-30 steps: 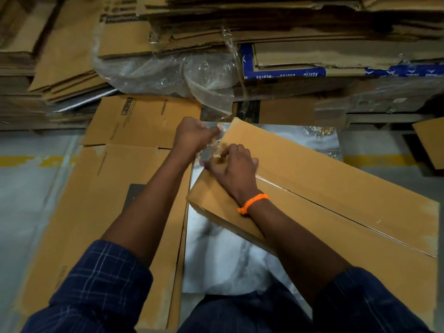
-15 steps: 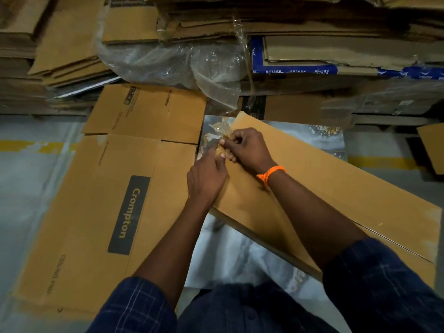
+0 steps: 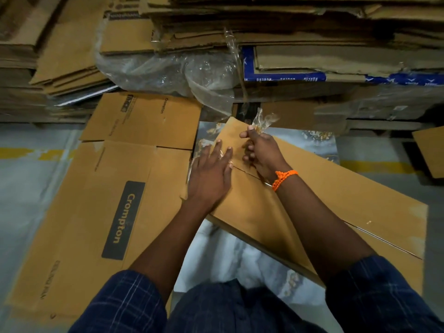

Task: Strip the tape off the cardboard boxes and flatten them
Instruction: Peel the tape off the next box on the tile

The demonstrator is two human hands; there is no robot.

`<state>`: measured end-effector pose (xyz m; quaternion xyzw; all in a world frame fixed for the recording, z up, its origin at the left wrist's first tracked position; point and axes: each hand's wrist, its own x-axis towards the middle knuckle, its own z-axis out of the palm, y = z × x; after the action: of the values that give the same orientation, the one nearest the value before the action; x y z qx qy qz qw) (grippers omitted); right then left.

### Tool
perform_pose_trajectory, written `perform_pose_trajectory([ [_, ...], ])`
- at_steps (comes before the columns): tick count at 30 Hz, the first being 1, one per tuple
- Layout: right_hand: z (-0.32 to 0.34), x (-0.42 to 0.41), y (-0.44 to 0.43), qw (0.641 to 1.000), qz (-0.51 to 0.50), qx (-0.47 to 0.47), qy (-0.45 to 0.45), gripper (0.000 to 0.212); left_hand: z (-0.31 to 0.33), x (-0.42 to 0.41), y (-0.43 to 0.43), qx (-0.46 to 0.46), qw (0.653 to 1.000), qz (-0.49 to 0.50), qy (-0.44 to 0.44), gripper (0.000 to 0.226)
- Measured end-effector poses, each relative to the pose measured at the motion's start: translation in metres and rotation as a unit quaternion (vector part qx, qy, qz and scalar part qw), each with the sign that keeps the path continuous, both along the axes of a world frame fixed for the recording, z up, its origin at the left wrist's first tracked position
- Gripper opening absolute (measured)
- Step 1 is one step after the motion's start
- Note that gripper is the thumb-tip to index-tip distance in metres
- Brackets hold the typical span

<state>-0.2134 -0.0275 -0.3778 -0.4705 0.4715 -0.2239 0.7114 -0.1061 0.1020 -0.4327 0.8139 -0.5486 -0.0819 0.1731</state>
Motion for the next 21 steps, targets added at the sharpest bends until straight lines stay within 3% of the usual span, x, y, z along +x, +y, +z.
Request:
perform_pose_trajectory([
  [3, 0.003, -0.033, -0.022, 0.99, -0.034, -0.119, 0.075, 0.037, -0.005, 0.005, -0.002, 0.032, 0.999, 0.005, -0.011, 0.055],
  [6, 0.014, -0.088, -0.053, 0.928, -0.077, -0.334, 0.147, 0.039, -0.006, 0.003, -0.002, 0.029, 0.999, -0.002, -0.026, 0.056],
  [9, 0.017, -0.118, -0.062, 0.892, 0.036, -0.392, 0.221, 0.033, -0.004, -0.002, -0.004, 0.039, 0.998, 0.007, -0.041, 0.058],
  [12, 0.013, -0.126, -0.04, 0.763, 0.257, -0.439, 0.399, 0.038, 0.002, -0.008, -0.004, 0.004, 0.997, -0.028, -0.07, 0.049],
  [15, 0.015, -0.135, -0.017, 0.673, 0.32, -0.479, 0.464, 0.055, 0.006, -0.033, -0.006, -0.005, 0.983, -0.166, -0.076, 0.049],
  [17, 0.016, -0.141, -0.01, 0.625, 0.358, -0.463, 0.516, 0.05, 0.004, -0.055, -0.008, 0.039, 0.974, -0.217, -0.049, 0.058],
  [18, 0.017, -0.145, -0.009, 0.633, 0.382, -0.442, 0.507, 0.044, 0.002, -0.06, -0.01, 0.053, 0.974, -0.216, -0.046, 0.062],
  [19, 0.02, -0.152, -0.008, 0.681, 0.399, -0.412, 0.455, 0.038, 0.001, -0.062, -0.011, 0.057, 0.976, -0.207, -0.045, 0.065],
  [21, 0.033, -0.171, -0.009, 0.823, 0.34, -0.353, 0.286, 0.035, 0.003, -0.06, -0.012, 0.059, 0.979, -0.192, -0.039, 0.068],
])
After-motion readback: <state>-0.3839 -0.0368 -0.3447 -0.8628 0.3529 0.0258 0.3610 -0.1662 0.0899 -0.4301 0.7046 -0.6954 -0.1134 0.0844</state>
